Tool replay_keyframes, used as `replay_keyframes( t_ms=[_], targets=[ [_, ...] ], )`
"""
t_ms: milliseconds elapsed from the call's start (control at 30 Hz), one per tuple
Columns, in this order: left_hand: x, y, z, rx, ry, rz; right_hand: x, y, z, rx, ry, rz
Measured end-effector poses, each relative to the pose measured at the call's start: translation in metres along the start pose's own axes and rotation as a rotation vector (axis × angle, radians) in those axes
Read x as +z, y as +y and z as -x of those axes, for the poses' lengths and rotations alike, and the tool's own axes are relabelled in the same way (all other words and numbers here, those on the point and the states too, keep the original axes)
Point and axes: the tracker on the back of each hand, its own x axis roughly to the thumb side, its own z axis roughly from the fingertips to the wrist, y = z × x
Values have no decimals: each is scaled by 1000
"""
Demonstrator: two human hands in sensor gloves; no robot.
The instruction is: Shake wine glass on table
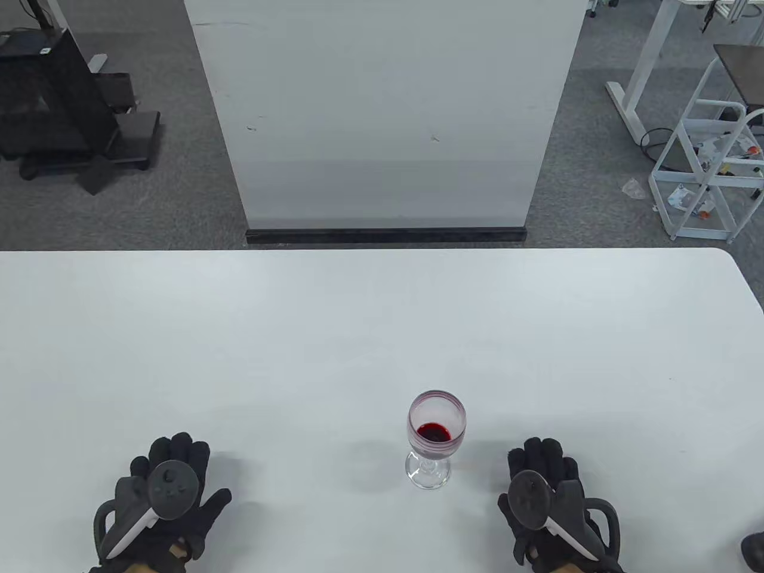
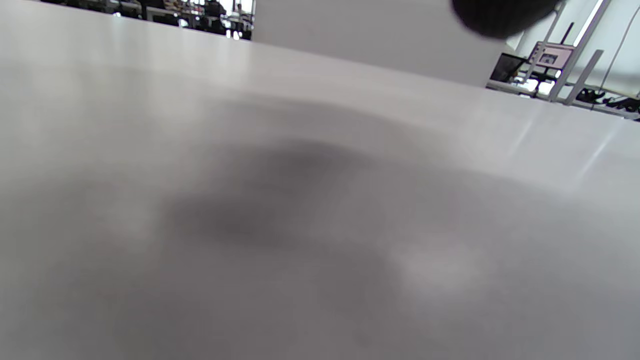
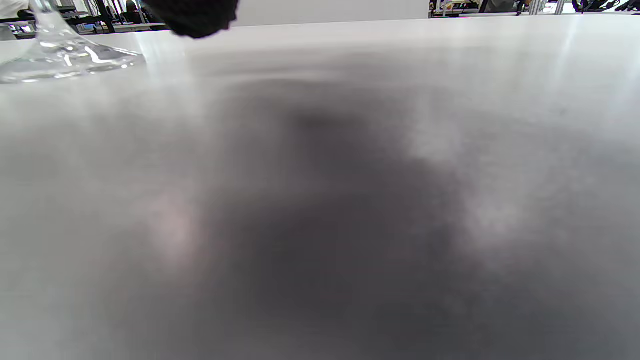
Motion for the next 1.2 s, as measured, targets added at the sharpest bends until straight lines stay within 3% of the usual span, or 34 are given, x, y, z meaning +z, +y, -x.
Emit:
replay_keyframes(
  t_ms=[500, 800, 1033, 1200],
  targets=[
    [0, 1, 1, 11, -3, -3, 0, -3, 1, -34, -10, -3],
    [1, 2, -4, 13, -30, -11, -7, -30, 7, -174, -10, -46],
    [0, 2, -1, 18, -24, -6, -29, -55, -16, -563, -79, -126],
    [0, 2, 0, 18, -21, -7, -46, -45, -30, -683, -107, -202]
  ],
)
